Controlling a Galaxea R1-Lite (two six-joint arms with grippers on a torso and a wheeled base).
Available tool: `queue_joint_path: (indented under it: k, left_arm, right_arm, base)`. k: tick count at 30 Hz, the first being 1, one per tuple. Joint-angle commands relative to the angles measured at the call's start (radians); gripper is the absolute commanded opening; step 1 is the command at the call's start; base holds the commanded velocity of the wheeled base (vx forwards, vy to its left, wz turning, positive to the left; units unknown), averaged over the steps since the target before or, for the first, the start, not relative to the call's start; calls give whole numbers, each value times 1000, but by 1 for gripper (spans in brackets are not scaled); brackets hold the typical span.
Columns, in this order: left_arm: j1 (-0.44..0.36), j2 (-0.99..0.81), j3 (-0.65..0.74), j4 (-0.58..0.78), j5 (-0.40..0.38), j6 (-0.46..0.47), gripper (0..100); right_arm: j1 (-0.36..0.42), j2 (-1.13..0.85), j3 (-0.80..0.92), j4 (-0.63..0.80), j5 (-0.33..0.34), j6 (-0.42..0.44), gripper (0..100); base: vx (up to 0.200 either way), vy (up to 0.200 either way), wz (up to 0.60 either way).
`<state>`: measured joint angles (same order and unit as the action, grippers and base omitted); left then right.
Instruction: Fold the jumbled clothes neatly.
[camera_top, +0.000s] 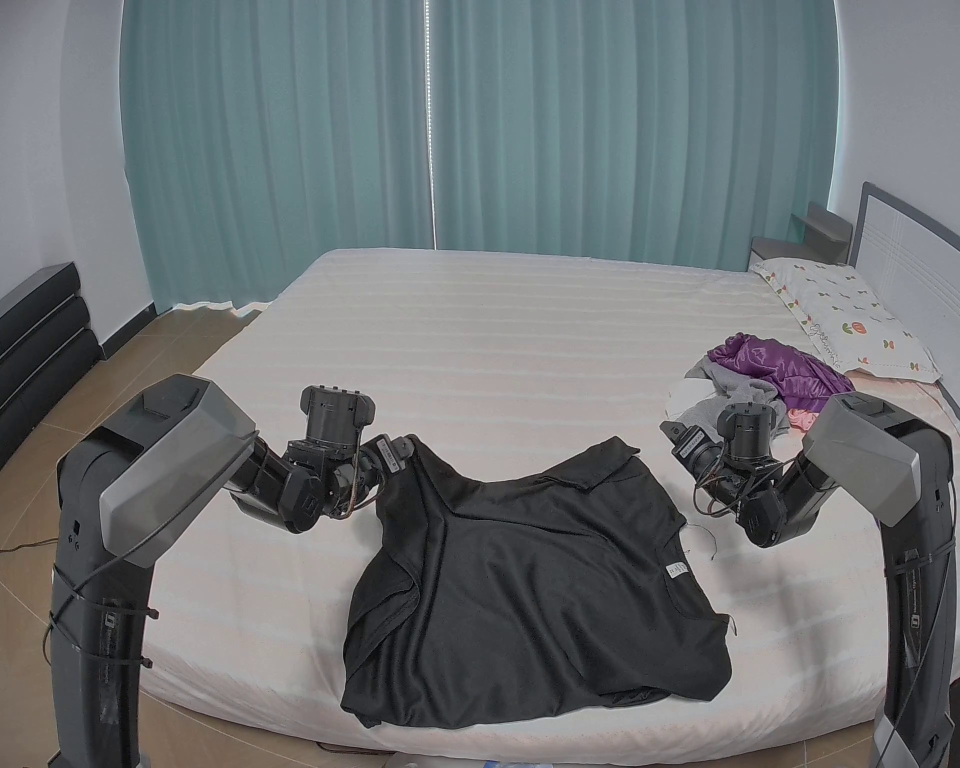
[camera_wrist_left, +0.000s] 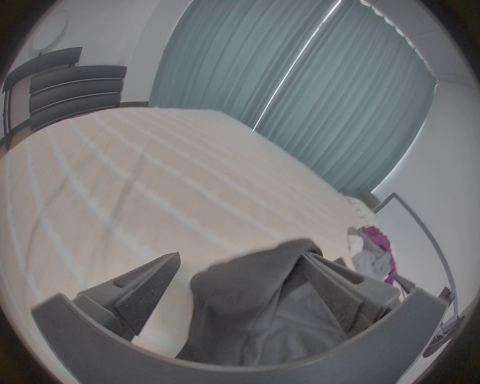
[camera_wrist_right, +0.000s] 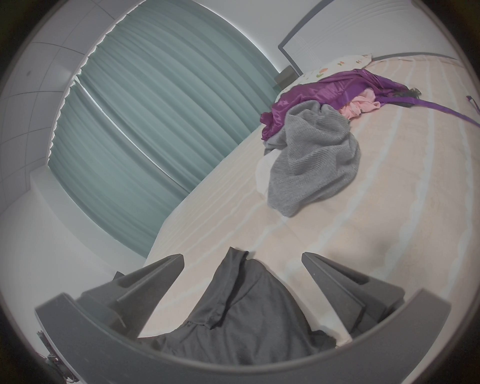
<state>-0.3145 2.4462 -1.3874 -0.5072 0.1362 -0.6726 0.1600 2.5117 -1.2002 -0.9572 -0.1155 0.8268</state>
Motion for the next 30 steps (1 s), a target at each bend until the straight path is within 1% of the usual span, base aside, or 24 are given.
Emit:
queue_joint_path:
  k: [1,4,5,8,11,15,16,19,22,25,30]
  left_arm:
    - [20,-92,16,138,-23,2,100]
    - [46,-138,22,168,-53,-4,100]
    - [60,-161,34,174,-78,-4,100]
    - [87,-194,93,187,-115,14,100]
    - [115,-205,134,187,-129,48,100]
    - [137,-217,197,173,-147,50,100]
    - [141,-225,226,170,-173,48,100]
    - [144,-225,257,167,-221,36,100]
    - [137,-214,248,164,-227,8,100]
    - [117,-161,214,162,-234,-24,100]
    - [94,-61,142,161,-233,-36,100]
  right_arm:
    - [3,-22,59,0,27,17,100]
    - [6,-31,80,-2,31,21,100]
    - [7,-39,90,-2,33,31,100]
    - [6,-57,111,-2,57,38,100]
    - [6,-70,134,-3,73,40,100]
    - [13,-74,162,-17,77,44,100]
    - [19,-74,177,-32,86,44,100]
    - [26,-76,202,-51,114,44,100]
    - [35,-73,215,-67,119,44,100]
    - [44,-70,241,-95,119,44,100]
    - [50,-74,245,-100,119,44,100]
  base:
    - [0,0,0]
    - [0,0,0]
    - [0,0,0]
    - [0,0,0]
    - [0,0,0]
    - [0,0,0]
    - [0,0,0]
    - [0,0,0]
    - [0,0,0]
    - [0,0,0]
    - [0,0,0]
